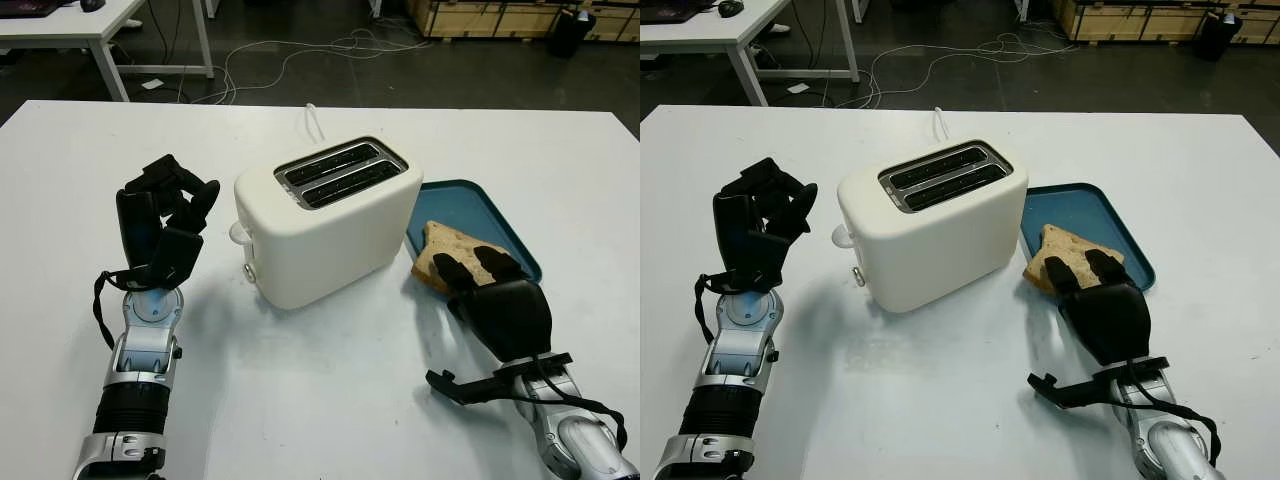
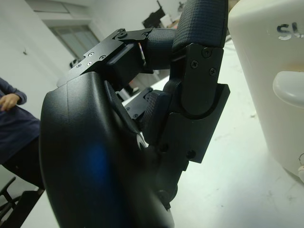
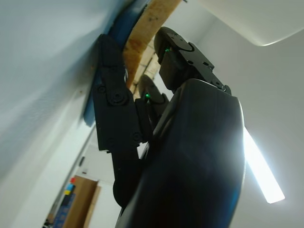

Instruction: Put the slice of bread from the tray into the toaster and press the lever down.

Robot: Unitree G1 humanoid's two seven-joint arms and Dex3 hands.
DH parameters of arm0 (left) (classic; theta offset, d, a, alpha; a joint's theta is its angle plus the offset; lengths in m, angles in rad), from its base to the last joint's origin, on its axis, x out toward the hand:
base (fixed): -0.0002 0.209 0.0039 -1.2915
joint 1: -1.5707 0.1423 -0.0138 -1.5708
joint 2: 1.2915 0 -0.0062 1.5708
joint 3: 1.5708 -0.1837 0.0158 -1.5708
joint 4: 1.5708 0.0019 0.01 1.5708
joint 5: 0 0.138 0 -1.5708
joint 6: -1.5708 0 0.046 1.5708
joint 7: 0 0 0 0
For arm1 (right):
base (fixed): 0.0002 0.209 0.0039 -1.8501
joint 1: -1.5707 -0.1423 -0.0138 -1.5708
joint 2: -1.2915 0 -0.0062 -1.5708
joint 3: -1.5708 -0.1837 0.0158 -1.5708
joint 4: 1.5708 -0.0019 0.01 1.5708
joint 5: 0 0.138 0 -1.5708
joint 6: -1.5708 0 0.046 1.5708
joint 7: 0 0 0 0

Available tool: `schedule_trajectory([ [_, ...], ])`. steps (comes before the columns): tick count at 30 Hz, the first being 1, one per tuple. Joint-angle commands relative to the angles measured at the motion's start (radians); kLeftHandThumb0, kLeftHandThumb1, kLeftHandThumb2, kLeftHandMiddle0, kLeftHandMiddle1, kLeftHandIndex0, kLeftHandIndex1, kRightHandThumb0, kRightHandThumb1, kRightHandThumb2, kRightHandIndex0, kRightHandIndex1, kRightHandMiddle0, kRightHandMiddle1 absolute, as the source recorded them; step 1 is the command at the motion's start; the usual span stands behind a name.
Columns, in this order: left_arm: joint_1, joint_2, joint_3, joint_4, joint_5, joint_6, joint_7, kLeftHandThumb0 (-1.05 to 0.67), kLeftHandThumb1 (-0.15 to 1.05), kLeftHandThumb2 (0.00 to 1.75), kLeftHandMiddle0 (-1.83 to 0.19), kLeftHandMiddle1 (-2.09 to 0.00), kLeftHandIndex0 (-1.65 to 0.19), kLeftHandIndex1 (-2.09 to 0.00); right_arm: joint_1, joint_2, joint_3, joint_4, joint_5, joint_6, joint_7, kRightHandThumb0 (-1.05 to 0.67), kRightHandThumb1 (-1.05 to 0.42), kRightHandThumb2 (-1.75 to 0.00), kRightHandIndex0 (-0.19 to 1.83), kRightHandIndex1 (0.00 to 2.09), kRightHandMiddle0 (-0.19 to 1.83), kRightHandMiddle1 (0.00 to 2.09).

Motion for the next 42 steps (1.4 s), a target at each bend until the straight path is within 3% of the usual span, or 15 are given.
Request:
schedule_trajectory([
  [1, 0.012, -0.001, 0.001, -0.012, 0.000, -0.014, 0.003, -0.97, 0.88, 0.26, -1.16, -1.62, -0.94, -1.47, 0.022, -0.013, 0.016, -0.001, -0.029, 0.033, 0.035, -0.31, -0.92, -0.02, 0.75, 0.50, 0.80, 0.08],
  [2, 0.013, -0.002, 0.001, -0.015, 0.002, -0.013, 0.005, -0.97, 0.88, 0.26, -1.16, -1.62, -0.94, -1.47, 0.025, -0.014, 0.016, -0.007, -0.019, 0.032, 0.035, -0.33, -0.92, -0.02, 0.63, 1.07, 0.91, 0.09],
  [3, 0.013, -0.003, 0.001, -0.013, 0.001, -0.017, 0.005, -0.98, 0.89, 0.26, -1.16, -1.63, -0.94, -1.48, 0.027, -0.014, 0.013, -0.007, -0.005, 0.024, 0.021, -0.35, -0.92, -0.02, 0.57, 1.47, 1.00, 0.14],
  [4, 0.012, -0.003, 0.001, -0.011, 0.000, -0.022, 0.005, -0.97, 0.89, 0.26, -1.16, -1.63, -0.94, -1.48, 0.027, -0.016, 0.012, -0.006, 0.004, 0.016, 0.010, -0.36, -0.92, -0.02, 0.59, 1.60, 0.97, 0.35],
  [5, 0.012, -0.003, 0.001, -0.009, -0.004, -0.026, 0.002, -0.97, 0.89, 0.26, -1.16, -1.63, -0.94, -1.48, 0.027, -0.017, 0.010, -0.004, 0.011, 0.011, -0.005, -0.37, -0.92, -0.05, 0.62, 1.67, 0.85, 0.69],
  [6, 0.012, -0.003, 0.001, -0.007, -0.008, -0.031, -0.001, -0.97, 0.89, 0.25, -1.16, -1.63, -0.94, -1.47, 0.027, -0.019, 0.009, -0.002, 0.017, 0.007, -0.013, -0.38, -0.92, -0.11, 0.69, 1.72, 0.63, 1.21],
  [7, 0.011, -0.004, 0.002, -0.006, -0.012, -0.032, -0.003, -0.97, 0.89, 0.25, -1.16, -1.63, -0.94, -1.47, 0.026, -0.020, 0.008, -0.002, 0.027, 0.002, -0.013, -0.39, -0.92, -0.14, 0.71, 1.73, 0.55, 1.39],
  [9, 0.012, -0.005, 0.002, -0.008, -0.007, -0.028, 0.000, -0.98, 0.89, 0.25, -1.17, -1.62, -0.94, -1.47, 0.024, -0.024, 0.003, -0.004, 0.061, -0.015, -0.007, -0.40, -0.92, -0.25, 0.75, 1.74, 0.49, 1.53],
  [14, 0.011, -0.004, 0.001, -0.001, -0.002, -0.038, 0.006, -0.98, 0.89, 0.24, -1.18, -1.63, -0.95, -1.47, 0.008, -0.053, -0.006, 0.031, 0.129, -0.100, -0.106, -0.40, -0.92, -0.27, 0.81, 1.75, 0.57, 1.49],
  [21, 0.013, -0.006, 0.001, -0.004, -0.006, -0.036, 0.002, -0.97, 0.89, 0.23, -1.17, -1.63, -0.94, -1.47, -0.038, -0.075, -0.022, 0.091, 0.169, -0.178, -0.254, -0.41, -0.92, -0.27, 0.80, 1.75, 0.48, 1.72],
  [26, 0.014, -0.004, -0.001, 0.000, 0.001, -0.041, 0.005, -0.97, 0.90, 0.23, -1.17, -1.64, -0.94, -1.48, -0.107, -0.102, -0.061, 0.133, 0.227, -0.253, -0.318, -0.36, -0.92, -0.29, 0.82, 1.75, 0.52, 1.69],
  [29, 0.015, -0.003, -0.002, -0.003, 0.007, -0.035, 0.007, -0.96, 0.90, 0.23, -1.16, -1.63, -0.93, -1.47, -0.153, -0.114, -0.083, 0.169, 0.267, -0.298, -0.339, -0.33, -0.92, -0.24, 0.80, 1.75, 0.54, 1.69],
  [36, 0.012, -0.006, 0.001, 0.004, -0.008, -0.045, 0.001, -0.97, 0.90, 0.22, -1.16, -1.64, -0.93, -1.48, -0.244, -0.155, -0.130, 0.212, 0.331, -0.368, -0.341, -0.35, -0.92, -0.32, 0.77, 1.75, 0.51, 1.74],
  [42, 0.013, -0.006, 0.000, 0.001, 0.004, -0.039, 0.010, -0.97, 0.91, 0.22, -1.17, -1.64, -0.93, -1.48, -0.293, -0.184, -0.143, 0.225, 0.354, -0.366, -0.266, -0.37, -0.92, -0.24, 0.80, 1.75, 0.53, 1.73],
])
